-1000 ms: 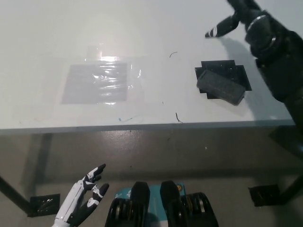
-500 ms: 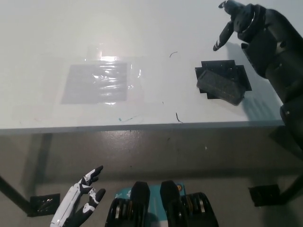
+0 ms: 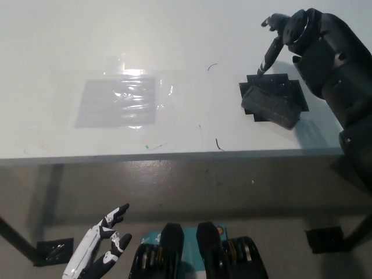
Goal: A whiteboard eraser is kept on the black marked spot on the table infront of the robot and the robot uses its right hand to swipe it back and forth on the table twice to clean it
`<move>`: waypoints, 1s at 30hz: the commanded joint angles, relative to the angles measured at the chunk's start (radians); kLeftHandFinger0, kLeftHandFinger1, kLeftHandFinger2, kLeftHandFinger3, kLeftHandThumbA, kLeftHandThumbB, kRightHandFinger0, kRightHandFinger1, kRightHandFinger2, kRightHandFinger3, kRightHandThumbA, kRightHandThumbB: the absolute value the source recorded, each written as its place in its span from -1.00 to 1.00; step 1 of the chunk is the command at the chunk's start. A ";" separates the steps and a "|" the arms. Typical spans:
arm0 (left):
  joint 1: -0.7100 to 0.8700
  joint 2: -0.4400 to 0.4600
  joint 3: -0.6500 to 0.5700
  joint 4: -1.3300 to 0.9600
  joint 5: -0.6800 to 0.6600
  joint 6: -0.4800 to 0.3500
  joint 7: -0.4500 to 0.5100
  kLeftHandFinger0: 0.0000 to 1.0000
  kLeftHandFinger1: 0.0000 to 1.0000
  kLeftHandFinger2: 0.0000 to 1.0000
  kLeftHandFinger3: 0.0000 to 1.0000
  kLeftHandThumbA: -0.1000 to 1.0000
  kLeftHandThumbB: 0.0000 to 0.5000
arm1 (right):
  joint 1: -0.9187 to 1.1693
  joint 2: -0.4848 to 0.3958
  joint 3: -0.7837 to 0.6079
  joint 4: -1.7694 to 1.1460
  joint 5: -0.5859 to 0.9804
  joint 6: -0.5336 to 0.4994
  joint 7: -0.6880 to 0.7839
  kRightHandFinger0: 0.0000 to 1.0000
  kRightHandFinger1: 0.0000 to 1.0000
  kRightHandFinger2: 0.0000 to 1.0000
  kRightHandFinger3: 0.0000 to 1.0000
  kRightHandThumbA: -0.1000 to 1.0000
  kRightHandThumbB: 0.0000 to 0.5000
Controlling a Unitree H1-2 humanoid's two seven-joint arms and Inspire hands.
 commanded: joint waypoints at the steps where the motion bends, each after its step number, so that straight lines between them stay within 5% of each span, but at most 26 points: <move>1: 0.002 0.021 0.009 -0.030 -0.017 -0.038 -0.021 1.00 1.00 1.00 1.00 0.62 0.21 | -0.024 0.000 0.008 -0.010 -0.009 -0.083 0.037 1.00 1.00 1.00 1.00 1.00 0.03; 4: 0.003 0.019 0.013 -0.030 -0.023 -0.035 -0.024 1.00 1.00 1.00 1.00 0.62 0.23 | -0.017 0.018 -0.052 0.000 0.040 0.036 0.002 1.00 1.00 1.00 1.00 1.00 0.25; 13: 0.004 0.016 0.015 -0.030 -0.021 -0.034 -0.026 1.00 1.00 1.00 1.00 0.63 0.25 | 0.027 0.017 -0.002 0.002 -0.020 -0.005 0.026 1.00 1.00 1.00 1.00 1.00 0.12; 28: 0.008 0.012 0.018 -0.028 -0.019 -0.039 -0.021 1.00 1.00 1.00 1.00 0.63 0.28 | 0.086 -0.029 0.071 0.016 -0.076 0.052 -0.007 1.00 1.00 1.00 1.00 1.00 0.63; 30: 0.006 0.014 0.018 -0.026 -0.016 -0.039 -0.022 1.00 1.00 1.00 1.00 0.63 0.27 | 0.093 -0.042 0.084 0.016 -0.079 0.051 -0.003 1.00 1.00 1.00 1.00 1.00 0.53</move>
